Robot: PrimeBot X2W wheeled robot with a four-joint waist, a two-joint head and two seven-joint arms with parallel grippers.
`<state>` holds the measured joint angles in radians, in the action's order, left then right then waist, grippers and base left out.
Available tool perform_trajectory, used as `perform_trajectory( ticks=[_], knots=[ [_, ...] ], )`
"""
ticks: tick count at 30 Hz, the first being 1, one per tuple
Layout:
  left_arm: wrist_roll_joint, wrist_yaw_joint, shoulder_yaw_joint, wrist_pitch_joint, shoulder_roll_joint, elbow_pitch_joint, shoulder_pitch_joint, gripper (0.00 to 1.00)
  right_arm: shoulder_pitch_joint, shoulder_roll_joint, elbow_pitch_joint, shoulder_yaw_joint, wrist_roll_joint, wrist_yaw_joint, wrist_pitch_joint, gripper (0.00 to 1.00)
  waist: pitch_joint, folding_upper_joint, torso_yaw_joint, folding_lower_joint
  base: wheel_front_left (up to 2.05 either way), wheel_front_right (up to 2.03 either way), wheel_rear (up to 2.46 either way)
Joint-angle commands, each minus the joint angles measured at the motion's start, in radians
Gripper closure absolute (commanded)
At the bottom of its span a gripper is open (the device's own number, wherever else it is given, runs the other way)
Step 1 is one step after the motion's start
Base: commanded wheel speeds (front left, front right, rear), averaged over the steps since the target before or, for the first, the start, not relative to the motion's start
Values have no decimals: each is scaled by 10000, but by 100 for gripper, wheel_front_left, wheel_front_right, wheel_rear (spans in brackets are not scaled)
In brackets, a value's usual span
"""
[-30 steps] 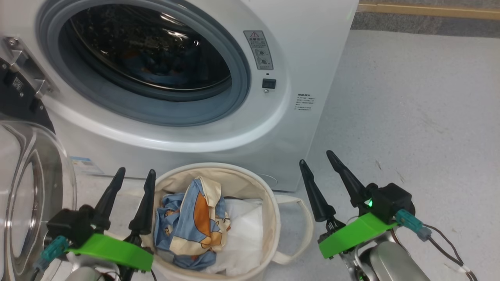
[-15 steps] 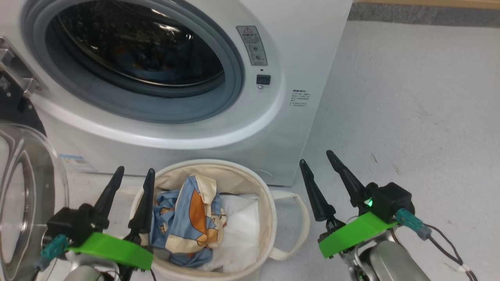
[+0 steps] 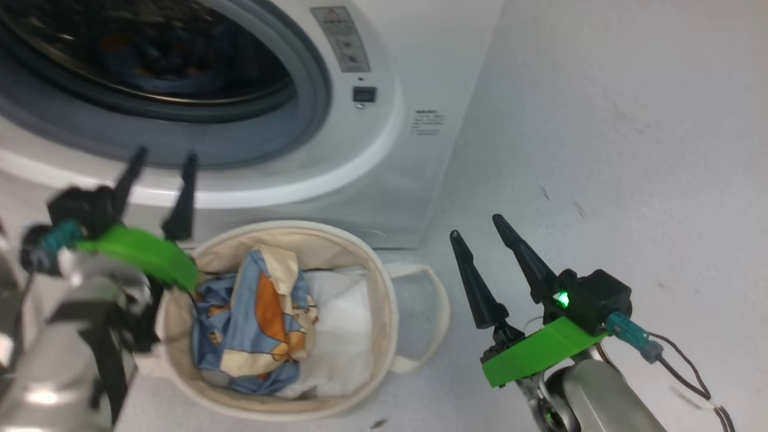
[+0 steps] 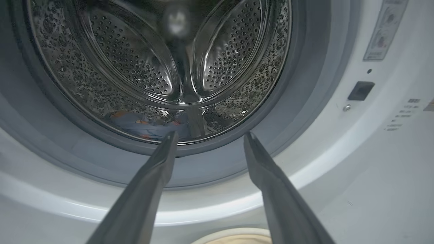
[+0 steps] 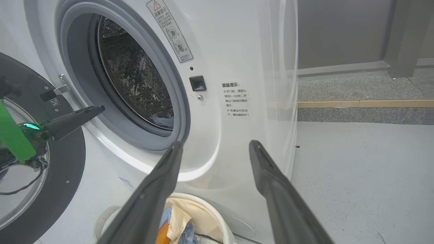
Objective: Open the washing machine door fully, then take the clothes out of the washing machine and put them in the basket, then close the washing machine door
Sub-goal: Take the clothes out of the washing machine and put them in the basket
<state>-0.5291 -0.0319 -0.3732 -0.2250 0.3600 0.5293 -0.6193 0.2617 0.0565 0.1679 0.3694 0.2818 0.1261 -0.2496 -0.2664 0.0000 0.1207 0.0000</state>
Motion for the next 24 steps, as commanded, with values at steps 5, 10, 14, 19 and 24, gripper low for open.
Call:
perform_trajectory(
  ticks=[5,10,14,19,24],
  knots=[
    [376,-226,341,-136,470,1622,-2100,0,170,-63,-699,274,-186,46,-122,0,-860,0,743,0,0,0,0],
    [626,-280,241,-28,485,3267,-3985,0,62,-63,-1208,500,-339,46,-122,0,-1697,0,1009,0,0,0,0],
    [942,-239,50,354,647,4789,-5728,0,-24,-63,-1894,572,-454,46,-122,0,-2579,0,1346,0,0,0,0],
    [1181,26,-147,825,546,6011,-7167,0,-196,-63,-2197,470,-534,46,-122,0,-3176,0,1513,0,0,0,0],
    [1505,246,-465,1418,721,6938,-8066,0,-323,-63,-2444,428,-501,46,-122,0,-3530,0,1832,0,0,0,0]
  ],
)
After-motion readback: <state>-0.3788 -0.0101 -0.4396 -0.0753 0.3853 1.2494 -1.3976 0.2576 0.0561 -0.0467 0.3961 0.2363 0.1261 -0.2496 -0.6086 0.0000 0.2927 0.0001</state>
